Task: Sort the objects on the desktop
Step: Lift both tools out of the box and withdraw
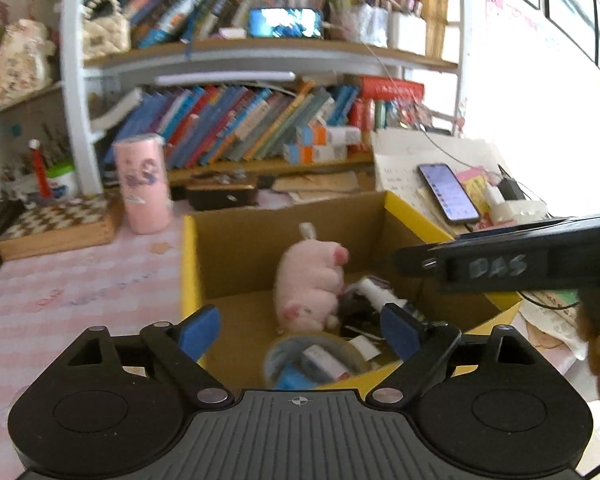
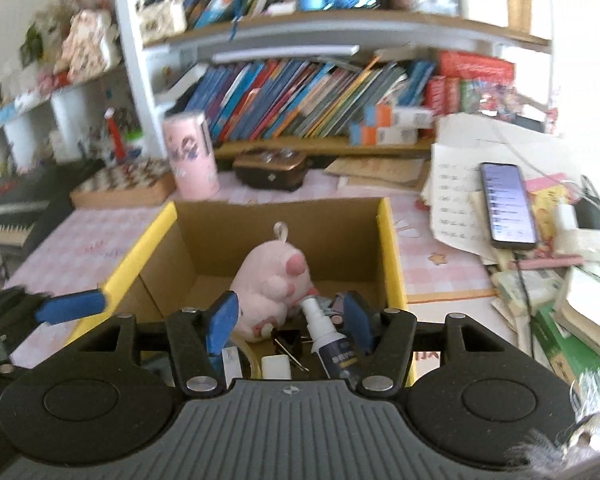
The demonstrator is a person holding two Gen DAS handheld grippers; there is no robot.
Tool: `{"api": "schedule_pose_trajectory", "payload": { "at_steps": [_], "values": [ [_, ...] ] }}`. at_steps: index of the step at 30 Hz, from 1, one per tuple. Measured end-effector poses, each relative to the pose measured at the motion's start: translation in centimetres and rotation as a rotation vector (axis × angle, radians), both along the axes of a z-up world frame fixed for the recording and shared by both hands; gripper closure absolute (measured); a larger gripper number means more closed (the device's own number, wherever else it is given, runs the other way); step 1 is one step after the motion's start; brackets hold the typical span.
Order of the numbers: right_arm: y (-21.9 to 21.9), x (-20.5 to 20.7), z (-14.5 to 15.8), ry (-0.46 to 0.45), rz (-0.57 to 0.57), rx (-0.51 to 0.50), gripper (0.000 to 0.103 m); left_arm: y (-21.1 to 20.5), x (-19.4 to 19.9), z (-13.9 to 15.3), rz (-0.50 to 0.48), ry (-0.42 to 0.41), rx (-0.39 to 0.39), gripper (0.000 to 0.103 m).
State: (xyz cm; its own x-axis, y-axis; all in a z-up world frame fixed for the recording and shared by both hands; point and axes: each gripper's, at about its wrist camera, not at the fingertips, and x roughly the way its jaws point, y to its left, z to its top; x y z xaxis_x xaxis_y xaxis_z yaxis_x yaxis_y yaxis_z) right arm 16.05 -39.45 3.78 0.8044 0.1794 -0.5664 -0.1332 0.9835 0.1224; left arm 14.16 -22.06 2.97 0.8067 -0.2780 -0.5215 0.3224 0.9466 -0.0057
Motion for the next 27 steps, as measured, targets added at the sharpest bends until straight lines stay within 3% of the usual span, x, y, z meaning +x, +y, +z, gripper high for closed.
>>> {"api": "schedule_pose_trajectory", "payload": {
  "at_steps": [6,12,27],
  "values": [
    [0.6,-3.7,0.8,-0.067,-0.071,0.046,0.043,4.6,-3.4,0.9,0.1,-0.046,-0.021,0.008],
    [2.7,-7.2,0.6,-0.092,-0.098,0.036,0.043,9.0,-6.3,0.8,0.185,-0.038,-0.031,0.007],
    [9.7,-16.7,-0.1,-0.089,-0.105,0.02,0.035,14.8,-14.2,1.0,0.224,-0.058,-0.007,0.003]
  ]
}}
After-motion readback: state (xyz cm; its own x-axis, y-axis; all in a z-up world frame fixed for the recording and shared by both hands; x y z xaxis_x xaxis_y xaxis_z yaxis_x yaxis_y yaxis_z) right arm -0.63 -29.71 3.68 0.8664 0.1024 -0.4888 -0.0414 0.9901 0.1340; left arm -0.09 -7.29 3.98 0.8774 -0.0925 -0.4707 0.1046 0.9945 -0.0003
